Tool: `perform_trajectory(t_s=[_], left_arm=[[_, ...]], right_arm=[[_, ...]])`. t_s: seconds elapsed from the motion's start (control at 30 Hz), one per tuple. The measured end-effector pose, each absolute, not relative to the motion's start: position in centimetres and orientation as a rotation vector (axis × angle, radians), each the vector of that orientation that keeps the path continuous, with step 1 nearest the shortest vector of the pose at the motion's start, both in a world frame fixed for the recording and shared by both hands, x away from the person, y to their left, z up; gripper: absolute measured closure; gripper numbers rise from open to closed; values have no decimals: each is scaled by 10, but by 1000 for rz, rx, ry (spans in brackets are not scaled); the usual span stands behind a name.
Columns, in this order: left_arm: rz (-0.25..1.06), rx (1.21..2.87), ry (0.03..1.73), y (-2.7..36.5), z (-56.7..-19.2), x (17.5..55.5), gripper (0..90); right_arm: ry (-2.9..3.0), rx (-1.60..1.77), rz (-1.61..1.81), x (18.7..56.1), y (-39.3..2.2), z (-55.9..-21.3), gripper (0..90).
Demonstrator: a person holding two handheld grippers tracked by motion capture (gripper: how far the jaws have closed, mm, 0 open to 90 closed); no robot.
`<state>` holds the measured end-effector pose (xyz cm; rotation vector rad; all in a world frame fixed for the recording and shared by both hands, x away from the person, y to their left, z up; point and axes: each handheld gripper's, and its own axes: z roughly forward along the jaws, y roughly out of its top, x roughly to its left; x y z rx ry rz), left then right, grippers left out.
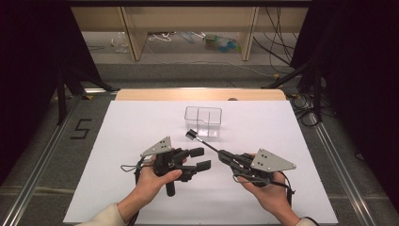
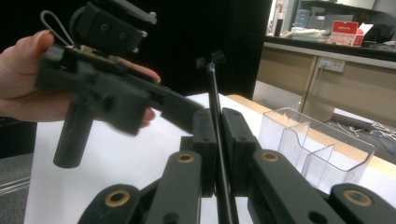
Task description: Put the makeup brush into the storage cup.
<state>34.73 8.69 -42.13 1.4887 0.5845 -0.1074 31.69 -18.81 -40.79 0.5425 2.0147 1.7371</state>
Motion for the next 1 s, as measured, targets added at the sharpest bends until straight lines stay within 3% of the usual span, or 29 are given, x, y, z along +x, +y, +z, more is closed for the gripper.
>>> perform_trajectory(t_s=[0.37, 1.0], left_arm=[[-178, 1364, 657, 81, -420, 352, 486], [-233, 1270, 691, 83, -418, 356, 774]], right_arm=[[2018, 534, 1737, 315, -185, -408, 855], [2054, 486, 1665, 311, -175, -413, 854]])
